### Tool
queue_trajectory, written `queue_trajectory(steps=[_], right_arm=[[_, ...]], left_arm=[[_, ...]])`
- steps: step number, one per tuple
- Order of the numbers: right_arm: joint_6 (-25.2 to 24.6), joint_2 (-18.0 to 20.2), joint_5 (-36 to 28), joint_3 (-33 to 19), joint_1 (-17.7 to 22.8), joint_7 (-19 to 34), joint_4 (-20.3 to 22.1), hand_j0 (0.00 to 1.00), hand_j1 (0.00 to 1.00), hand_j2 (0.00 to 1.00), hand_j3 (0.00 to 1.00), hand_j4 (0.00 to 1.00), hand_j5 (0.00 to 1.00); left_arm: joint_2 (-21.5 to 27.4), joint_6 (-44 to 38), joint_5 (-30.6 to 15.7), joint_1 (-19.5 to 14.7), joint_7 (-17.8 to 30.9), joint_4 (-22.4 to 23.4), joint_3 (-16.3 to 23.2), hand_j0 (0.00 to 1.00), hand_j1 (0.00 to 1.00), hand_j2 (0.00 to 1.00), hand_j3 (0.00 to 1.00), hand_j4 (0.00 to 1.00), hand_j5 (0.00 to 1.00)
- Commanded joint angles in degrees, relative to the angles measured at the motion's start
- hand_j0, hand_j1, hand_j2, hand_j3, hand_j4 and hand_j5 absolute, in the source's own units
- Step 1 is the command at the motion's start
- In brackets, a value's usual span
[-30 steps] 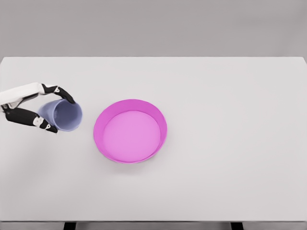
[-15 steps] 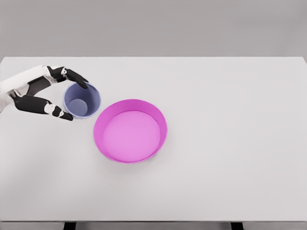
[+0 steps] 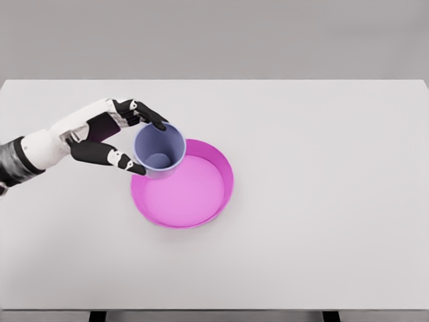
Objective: Flip the cup with left arm and place it on the plate
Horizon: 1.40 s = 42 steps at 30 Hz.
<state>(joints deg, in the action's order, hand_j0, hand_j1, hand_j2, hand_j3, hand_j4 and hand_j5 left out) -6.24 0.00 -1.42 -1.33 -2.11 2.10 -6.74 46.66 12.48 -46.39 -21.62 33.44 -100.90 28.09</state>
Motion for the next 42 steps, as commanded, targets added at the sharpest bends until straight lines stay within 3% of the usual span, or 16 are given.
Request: queue_trajectory(steps=[1, 9, 15, 16, 30, 42], right_arm=[[0.0, 0.0, 0.0, 0.0, 0.0, 0.0, 0.0, 1.00, 1.00, 1.00, 1.00, 1.00, 1.00], [0.0, 0.0, 0.0, 0.0, 0.0, 0.0, 0.0, 1.00, 1.00, 1.00, 1.00, 1.00, 1.00], [0.0, 0.0, 0.0, 0.0, 0.0, 0.0, 0.0, 1.00, 1.00, 1.00, 1.00, 1.00, 1.00], [0.0, 0.0, 0.0, 0.0, 0.0, 0.0, 0.0, 1.00, 1.00, 1.00, 1.00, 1.00, 1.00], [0.0, 0.0, 0.0, 0.0, 0.0, 0.0, 0.0, 1.00, 1.00, 1.00, 1.00, 1.00, 1.00], [0.0, 0.0, 0.0, 0.0, 0.0, 0.0, 0.0, 1.00, 1.00, 1.00, 1.00, 1.00, 1.00]], left_arm=[[-2.3, -0.6, -0.3, 0.0, 0.0, 0.0, 1.3, 0.60, 0.60, 0.60, 0.60, 0.60, 0.60], [-7.1, -0.9, -1.5, 0.0, 0.0, 0.6, 2.7, 0.61, 0.61, 0.61, 0.61, 0.61, 0.61], [-8.8, -2.3, -0.6, 0.1, 0.0, 5.6, 2.8, 0.61, 0.61, 0.61, 0.61, 0.61, 0.61], [-9.2, -2.3, -0.5, 0.0, 0.0, 5.9, 4.5, 0.61, 0.61, 0.61, 0.61, 0.61, 0.61], [-9.2, -2.3, -0.1, 0.0, 0.0, 11.7, 5.3, 0.63, 0.63, 0.63, 0.63, 0.63, 0.63], [-10.4, -2.4, 2.5, 0.3, 0.0, 12.2, 5.7, 0.63, 0.63, 0.63, 0.63, 0.63, 0.63]])
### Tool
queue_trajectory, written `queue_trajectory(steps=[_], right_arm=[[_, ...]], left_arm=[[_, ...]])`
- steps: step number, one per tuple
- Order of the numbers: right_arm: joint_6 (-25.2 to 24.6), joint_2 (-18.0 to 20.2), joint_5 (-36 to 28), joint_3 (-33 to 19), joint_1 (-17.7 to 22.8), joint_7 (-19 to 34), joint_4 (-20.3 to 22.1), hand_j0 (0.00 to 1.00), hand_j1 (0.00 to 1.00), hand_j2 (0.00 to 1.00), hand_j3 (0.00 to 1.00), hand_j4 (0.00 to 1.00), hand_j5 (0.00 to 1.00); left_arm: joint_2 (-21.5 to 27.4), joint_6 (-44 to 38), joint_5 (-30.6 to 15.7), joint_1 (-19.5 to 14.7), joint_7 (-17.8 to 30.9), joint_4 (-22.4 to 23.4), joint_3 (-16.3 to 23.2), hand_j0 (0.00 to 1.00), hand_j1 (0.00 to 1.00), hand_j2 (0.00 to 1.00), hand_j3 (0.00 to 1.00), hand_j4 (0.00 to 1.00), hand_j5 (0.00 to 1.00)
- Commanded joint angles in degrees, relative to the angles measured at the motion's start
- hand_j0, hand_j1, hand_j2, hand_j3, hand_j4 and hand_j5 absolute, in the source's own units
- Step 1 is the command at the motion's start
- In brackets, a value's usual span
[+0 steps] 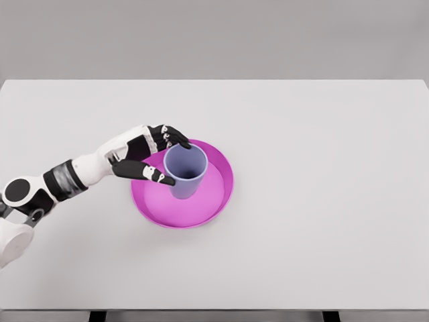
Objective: Flip the cup with left arm and place it on the plate
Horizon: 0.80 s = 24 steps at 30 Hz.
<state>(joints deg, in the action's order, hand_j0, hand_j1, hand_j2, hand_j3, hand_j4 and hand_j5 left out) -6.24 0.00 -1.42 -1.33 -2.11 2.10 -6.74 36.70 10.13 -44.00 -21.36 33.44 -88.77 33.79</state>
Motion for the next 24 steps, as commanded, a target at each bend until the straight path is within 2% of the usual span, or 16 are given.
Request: queue_trajectory(steps=[1, 18, 22, 24], right_arm=[[0.0, 0.0, 0.0, 0.0, 0.0, 0.0, 0.0, 1.00, 1.00, 1.00, 1.00, 1.00, 1.00], [0.0, 0.0, 0.0, 0.0, 0.0, 0.0, 0.0, 1.00, 1.00, 1.00, 1.00, 1.00, 1.00], [0.0, 0.0, 0.0, 0.0, 0.0, 0.0, 0.0, 1.00, 1.00, 1.00, 1.00, 1.00, 1.00], [0.0, 0.0, 0.0, 0.0, 0.0, 0.0, 0.0, 1.00, 1.00, 1.00, 1.00, 1.00, 1.00]], left_arm=[[-0.5, -0.3, 0.5, 0.0, 0.0, 0.1, 0.0, 0.63, 0.63, 0.63, 0.63, 0.63, 0.63], [-1.3, -2.0, 2.5, 0.5, 0.0, 1.6, 0.0, 0.65, 0.65, 0.65, 0.65, 0.65, 0.65], [-1.2, -1.9, 2.6, 0.5, 0.0, 1.5, 0.0, 0.95, 0.95, 0.95, 0.95, 0.95, 0.95], [-1.2, -1.9, 2.7, 0.5, 0.0, 1.5, 0.0, 1.00, 1.00, 1.00, 1.00, 1.00, 1.00]])
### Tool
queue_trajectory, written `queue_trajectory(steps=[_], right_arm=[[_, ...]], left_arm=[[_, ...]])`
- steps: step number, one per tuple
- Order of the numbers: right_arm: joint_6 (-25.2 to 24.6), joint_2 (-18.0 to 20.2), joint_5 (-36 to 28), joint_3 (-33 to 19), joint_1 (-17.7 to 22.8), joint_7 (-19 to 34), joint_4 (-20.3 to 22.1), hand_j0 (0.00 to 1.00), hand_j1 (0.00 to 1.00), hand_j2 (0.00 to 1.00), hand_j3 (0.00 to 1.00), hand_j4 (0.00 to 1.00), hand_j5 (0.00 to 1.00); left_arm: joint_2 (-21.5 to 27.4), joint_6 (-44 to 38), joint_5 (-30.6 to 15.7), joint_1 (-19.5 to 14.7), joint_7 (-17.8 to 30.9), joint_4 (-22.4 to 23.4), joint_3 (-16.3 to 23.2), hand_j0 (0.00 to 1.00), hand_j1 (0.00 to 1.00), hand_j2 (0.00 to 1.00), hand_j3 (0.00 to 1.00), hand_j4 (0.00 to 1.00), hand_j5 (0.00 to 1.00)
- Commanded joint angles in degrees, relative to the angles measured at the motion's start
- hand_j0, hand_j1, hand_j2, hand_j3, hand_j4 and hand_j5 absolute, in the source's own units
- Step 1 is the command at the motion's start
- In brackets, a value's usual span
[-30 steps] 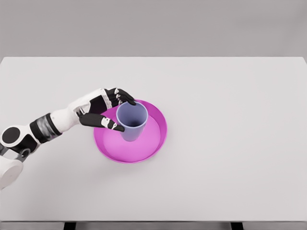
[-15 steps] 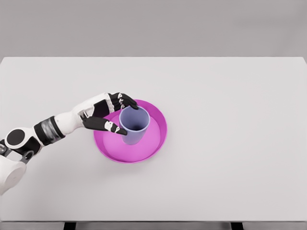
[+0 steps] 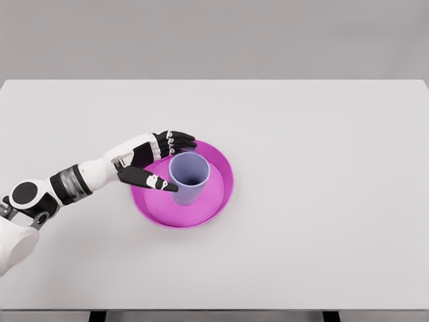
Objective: Flip the cup with left arm and place it on the plate
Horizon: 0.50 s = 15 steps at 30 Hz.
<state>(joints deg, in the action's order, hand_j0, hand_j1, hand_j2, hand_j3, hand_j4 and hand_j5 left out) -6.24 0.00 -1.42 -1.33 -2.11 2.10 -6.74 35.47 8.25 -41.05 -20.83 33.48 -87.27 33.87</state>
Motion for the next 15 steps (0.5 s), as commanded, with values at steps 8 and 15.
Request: queue_trajectory(steps=[8, 15], right_arm=[[0.0, 0.0, 0.0, 0.0, 0.0, 0.0, 0.0, 1.00, 1.00, 1.00, 1.00, 1.00, 1.00], [0.0, 0.0, 0.0, 0.0, 0.0, 0.0, 0.0, 1.00, 1.00, 1.00, 1.00, 1.00, 1.00]], left_arm=[[0.2, 0.0, -0.3, 0.0, 0.0, 0.0, -0.2, 1.00, 1.00, 1.00, 1.00, 1.00, 1.00], [0.6, 0.0, -1.0, -0.4, 0.3, -1.1, -0.6, 1.00, 1.00, 1.00, 1.00, 1.00, 1.00]])
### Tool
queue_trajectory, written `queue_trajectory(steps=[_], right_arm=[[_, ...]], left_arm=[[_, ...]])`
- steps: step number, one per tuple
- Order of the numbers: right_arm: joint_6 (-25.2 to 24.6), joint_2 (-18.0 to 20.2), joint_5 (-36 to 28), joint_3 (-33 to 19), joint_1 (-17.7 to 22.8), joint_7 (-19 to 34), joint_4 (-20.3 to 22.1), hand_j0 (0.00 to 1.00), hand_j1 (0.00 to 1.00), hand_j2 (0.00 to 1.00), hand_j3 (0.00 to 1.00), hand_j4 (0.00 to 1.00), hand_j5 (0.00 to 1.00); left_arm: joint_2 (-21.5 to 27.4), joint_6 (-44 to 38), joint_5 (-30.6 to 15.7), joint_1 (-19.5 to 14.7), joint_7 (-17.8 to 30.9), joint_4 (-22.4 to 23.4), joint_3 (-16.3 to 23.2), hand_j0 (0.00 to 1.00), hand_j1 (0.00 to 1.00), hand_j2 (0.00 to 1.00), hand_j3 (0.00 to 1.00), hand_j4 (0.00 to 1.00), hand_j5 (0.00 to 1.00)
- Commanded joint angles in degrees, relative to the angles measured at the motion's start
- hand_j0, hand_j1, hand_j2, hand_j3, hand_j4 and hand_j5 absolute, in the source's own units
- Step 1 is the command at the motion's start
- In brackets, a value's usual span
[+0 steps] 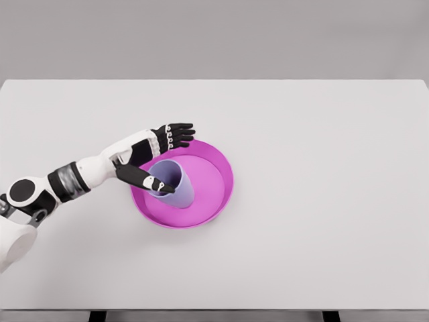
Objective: Flip the cup with left arm and place it on the plate
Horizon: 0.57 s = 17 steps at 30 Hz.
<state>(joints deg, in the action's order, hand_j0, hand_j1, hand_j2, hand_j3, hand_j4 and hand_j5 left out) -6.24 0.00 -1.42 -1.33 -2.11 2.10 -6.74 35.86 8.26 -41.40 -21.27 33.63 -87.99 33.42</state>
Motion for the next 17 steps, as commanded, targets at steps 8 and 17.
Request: queue_trajectory(steps=[8, 17], right_arm=[[0.0, 0.0, 0.0, 0.0, 0.0, 0.0, 0.0, 1.00, 1.00, 1.00, 1.00, 1.00, 1.00], [0.0, 0.0, 0.0, 0.0, 0.0, 0.0, 0.0, 1.00, 1.00, 1.00, 1.00, 1.00, 1.00]], left_arm=[[10.6, 0.6, -4.0, -0.6, 1.4, -8.2, -2.7, 1.00, 1.00, 1.00, 1.00, 1.00, 1.00], [23.3, 0.7, -4.3, 0.4, 1.4, -7.7, -6.4, 1.00, 1.00, 1.00, 1.00, 1.00, 1.00]])
